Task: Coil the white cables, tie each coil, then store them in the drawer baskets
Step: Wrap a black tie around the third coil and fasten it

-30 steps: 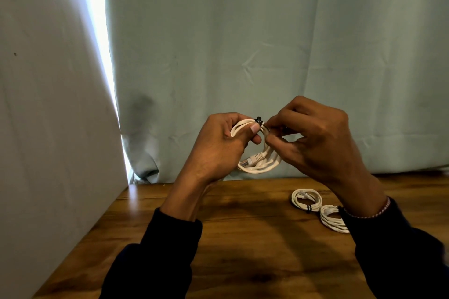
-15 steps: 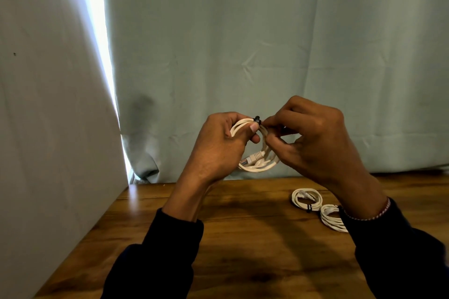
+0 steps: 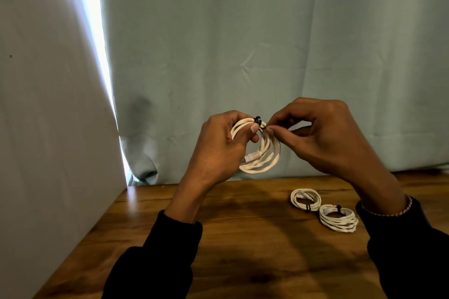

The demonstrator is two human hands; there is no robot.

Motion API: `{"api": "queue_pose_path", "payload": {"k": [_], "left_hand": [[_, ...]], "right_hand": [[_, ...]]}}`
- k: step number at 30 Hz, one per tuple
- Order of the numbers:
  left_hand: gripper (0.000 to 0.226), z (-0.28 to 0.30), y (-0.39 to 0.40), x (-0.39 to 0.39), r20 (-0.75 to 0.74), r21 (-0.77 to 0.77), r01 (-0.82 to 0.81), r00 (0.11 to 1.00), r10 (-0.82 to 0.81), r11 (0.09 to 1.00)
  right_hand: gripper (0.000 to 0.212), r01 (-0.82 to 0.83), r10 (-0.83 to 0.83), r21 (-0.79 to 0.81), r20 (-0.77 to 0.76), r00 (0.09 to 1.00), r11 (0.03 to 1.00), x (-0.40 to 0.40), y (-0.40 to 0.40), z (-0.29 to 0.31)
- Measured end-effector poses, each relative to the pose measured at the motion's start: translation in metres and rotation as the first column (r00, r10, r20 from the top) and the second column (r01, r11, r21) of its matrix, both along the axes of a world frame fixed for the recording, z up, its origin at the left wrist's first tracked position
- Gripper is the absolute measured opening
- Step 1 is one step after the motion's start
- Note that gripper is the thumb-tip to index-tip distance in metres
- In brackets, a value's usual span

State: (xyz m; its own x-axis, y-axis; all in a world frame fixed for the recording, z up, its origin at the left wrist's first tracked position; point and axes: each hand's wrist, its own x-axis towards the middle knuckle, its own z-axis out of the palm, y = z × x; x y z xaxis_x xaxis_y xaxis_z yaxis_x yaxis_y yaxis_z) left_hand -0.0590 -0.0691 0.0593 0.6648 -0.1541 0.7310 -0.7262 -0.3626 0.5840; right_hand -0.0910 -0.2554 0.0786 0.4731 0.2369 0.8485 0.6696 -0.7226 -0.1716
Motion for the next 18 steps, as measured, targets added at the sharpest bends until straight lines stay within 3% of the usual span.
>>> {"api": "queue_pose_path", "payload": {"k": [7,18], "left_hand": [[0.018,-0.003,-0.004,0.0,0.113,0.009,0.029,0.993,-0.03,1.0],[0.022,-0.007,-0.008,0.002,0.251,0.02,0.063,0.966,-0.067,0.998]], "right_hand": [[0.005,0.086,-0.073,0.143,-0.097,0.993,0.986,-0.009,0.006,0.002],[0.006,0.123,-0.024,0.327,-0.291,0.956,0.937,-0.016,0.008,0.006]]}}
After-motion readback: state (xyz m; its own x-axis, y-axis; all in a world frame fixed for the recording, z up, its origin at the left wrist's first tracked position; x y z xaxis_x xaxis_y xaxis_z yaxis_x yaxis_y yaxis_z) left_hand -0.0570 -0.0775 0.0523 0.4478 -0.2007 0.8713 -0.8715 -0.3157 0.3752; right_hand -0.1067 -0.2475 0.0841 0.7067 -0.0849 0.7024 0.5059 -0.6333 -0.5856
